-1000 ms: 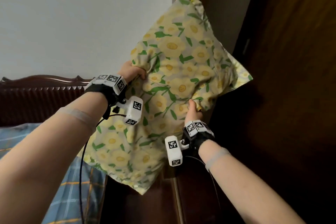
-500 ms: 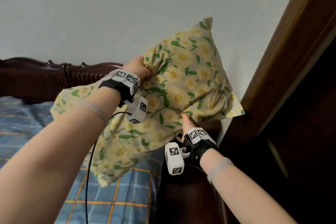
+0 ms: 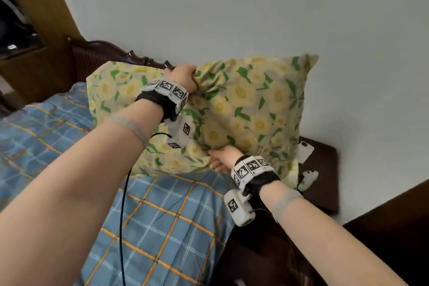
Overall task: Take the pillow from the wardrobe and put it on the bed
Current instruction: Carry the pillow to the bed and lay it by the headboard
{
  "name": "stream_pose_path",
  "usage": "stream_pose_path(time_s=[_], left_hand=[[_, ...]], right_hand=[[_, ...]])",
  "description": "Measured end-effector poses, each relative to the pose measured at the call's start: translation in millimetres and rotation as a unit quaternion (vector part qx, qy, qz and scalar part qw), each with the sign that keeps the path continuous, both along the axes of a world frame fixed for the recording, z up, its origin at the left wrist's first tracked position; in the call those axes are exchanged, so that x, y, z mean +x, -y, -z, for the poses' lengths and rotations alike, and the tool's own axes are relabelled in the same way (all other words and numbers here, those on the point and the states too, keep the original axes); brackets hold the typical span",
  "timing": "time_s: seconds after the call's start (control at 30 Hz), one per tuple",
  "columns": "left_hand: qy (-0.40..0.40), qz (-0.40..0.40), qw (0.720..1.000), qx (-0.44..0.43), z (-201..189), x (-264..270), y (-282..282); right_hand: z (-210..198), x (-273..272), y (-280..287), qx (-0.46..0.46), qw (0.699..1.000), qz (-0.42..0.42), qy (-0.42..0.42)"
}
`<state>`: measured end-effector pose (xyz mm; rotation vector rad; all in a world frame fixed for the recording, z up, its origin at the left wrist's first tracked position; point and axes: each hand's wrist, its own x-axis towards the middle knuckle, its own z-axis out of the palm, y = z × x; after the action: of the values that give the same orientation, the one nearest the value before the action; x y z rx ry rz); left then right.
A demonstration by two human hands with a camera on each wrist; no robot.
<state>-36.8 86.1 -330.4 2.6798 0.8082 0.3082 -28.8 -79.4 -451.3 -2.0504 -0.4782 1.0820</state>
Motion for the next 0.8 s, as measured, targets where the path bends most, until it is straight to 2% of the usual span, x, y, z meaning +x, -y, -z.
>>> stream_pose_path(time_s=[0.03, 0.07, 0.13, 0.17, 0.2, 0.27, 0.43, 0.6, 0.8], left_hand=[[-0.005, -0.006, 1.000, -0.001, 2.6, 5.1, -4.9], [-0.011, -0.010, 1.000, 0.002, 4.6, 10.4, -8.8], [-0.025, -0.018, 0.999, 0.011, 9.8, 20.8, -18.0], [-0.028, -0.027, 0.999, 0.012, 11.3, 26.1, -22.5], [-0.031, -0.036, 0.999, 0.014, 10.9, 31.0, -26.2], [-0.049, -0.053, 0.997, 0.020, 8.6, 39.1, -32.5], [-0.100, -0.047, 0.993, 0.029, 13.0, 55.9, -57.1], [-0.154, -0.053, 0.985, 0.065, 40.7, 65.6, -86.1], [-0.181, -0.029, 0.982, 0.050, 69.4, 92.3, -136.1]], right_hand=[[-6.9, 16.9, -5.2, 0.011, 0.991, -0.024, 0.133], [-18.4, 32.5, -9.5, 0.017, 0.961, -0.045, 0.273], [-40.0, 61.1, -19.7, 0.053, 0.873, -0.077, 0.479], [-47.4, 72.6, -26.8, 0.062, 0.832, -0.092, 0.544], [-54.8, 81.8, -35.3, 0.055, 0.803, -0.097, 0.586], [-57.5, 101.9, -58.5, 0.004, 0.784, -0.112, 0.611], [-57.7, 136.5, -112.2, -0.042, 0.803, -0.150, 0.576], [-25.7, 146.5, -151.1, -0.007, 0.880, -0.158, 0.447], [10.0, 171.5, -201.3, 0.016, 0.938, -0.152, 0.310]])
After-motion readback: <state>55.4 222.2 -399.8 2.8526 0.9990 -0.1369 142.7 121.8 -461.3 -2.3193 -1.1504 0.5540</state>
